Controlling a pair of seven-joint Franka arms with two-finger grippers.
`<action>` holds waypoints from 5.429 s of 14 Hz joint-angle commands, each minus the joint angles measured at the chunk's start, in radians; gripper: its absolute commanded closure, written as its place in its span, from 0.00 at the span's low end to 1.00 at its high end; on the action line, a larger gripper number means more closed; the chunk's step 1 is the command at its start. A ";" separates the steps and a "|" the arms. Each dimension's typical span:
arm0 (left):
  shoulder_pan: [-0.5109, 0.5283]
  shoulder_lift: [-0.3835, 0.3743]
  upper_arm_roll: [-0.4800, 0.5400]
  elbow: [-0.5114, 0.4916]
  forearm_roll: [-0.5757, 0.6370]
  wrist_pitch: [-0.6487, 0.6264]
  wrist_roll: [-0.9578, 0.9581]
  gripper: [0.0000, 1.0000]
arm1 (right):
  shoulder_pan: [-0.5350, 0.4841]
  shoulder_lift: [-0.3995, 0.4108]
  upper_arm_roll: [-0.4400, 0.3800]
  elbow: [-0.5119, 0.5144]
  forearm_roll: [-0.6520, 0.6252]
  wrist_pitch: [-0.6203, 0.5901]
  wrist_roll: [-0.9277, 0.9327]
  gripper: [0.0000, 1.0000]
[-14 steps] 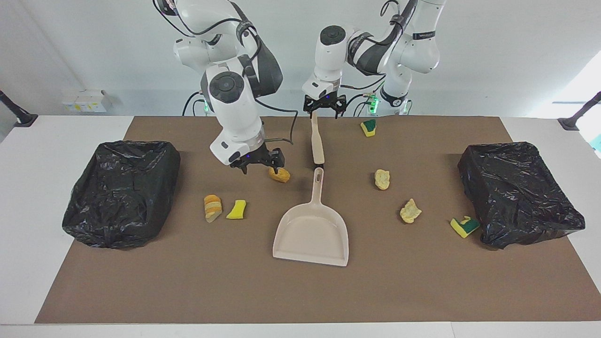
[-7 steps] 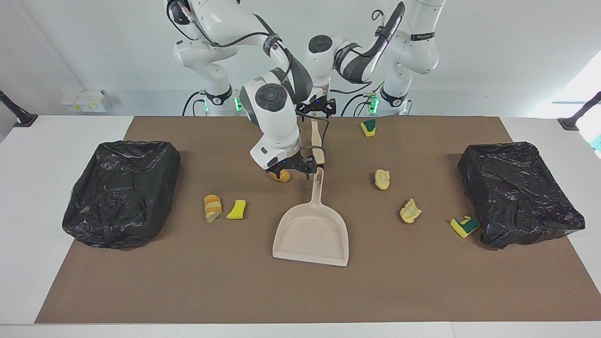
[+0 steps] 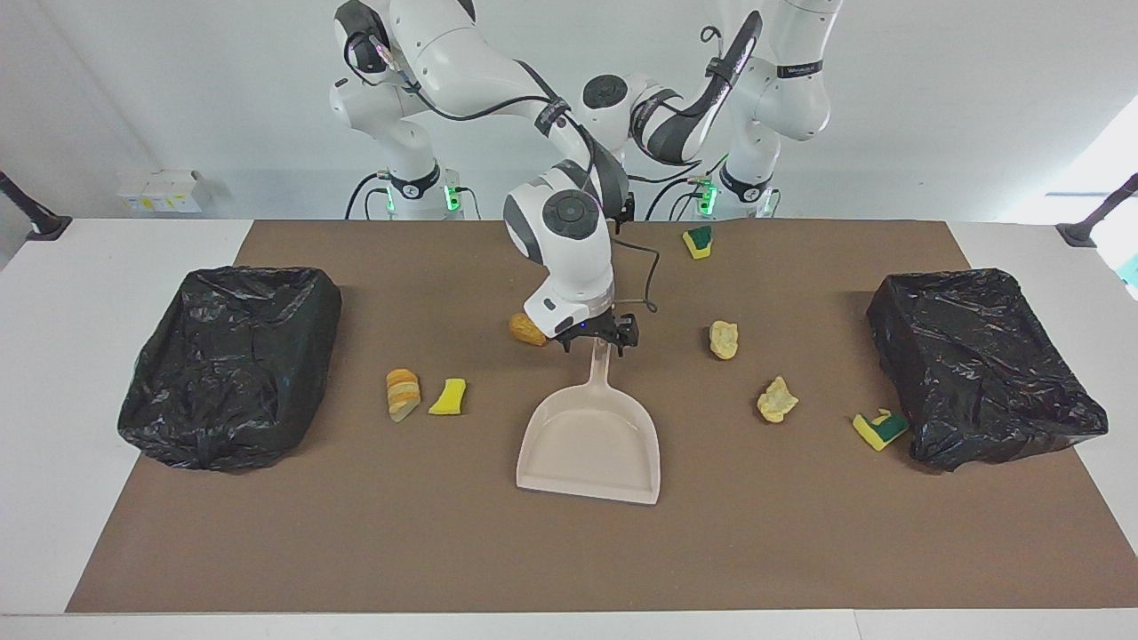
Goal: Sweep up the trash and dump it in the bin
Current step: 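Reach the right gripper to the white dustpan handle and grasp it, then drag the dustpan toward the crumbs while the left gripper grasps the brush, then sweep the crusts into the dustpan with the brush in the left gripper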
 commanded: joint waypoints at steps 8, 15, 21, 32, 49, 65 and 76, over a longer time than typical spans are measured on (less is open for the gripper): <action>-0.009 -0.008 0.017 -0.025 -0.007 0.017 0.002 0.97 | -0.004 0.010 -0.003 0.016 -0.029 -0.013 0.008 0.87; -0.008 -0.019 0.025 0.018 -0.007 -0.111 -0.044 1.00 | -0.012 0.010 -0.001 -0.004 -0.041 0.001 -0.007 0.73; 0.173 -0.048 0.028 0.153 0.006 -0.380 0.031 1.00 | -0.036 -0.011 -0.001 0.009 -0.040 -0.031 -0.080 1.00; 0.659 -0.033 0.028 0.296 0.249 -0.506 0.450 1.00 | -0.147 -0.120 -0.003 -0.002 -0.030 -0.279 -0.923 1.00; 1.028 0.252 0.026 0.380 0.523 -0.087 0.907 1.00 | -0.044 -0.197 -0.001 -0.155 -0.260 -0.257 -1.575 1.00; 0.877 0.193 0.014 0.333 0.139 -0.378 0.912 1.00 | -0.061 -0.235 0.000 -0.324 -0.251 -0.089 -1.576 1.00; 0.652 0.180 0.008 0.336 -0.005 -0.388 0.901 1.00 | -0.055 -0.200 0.000 -0.321 -0.250 -0.019 -1.564 1.00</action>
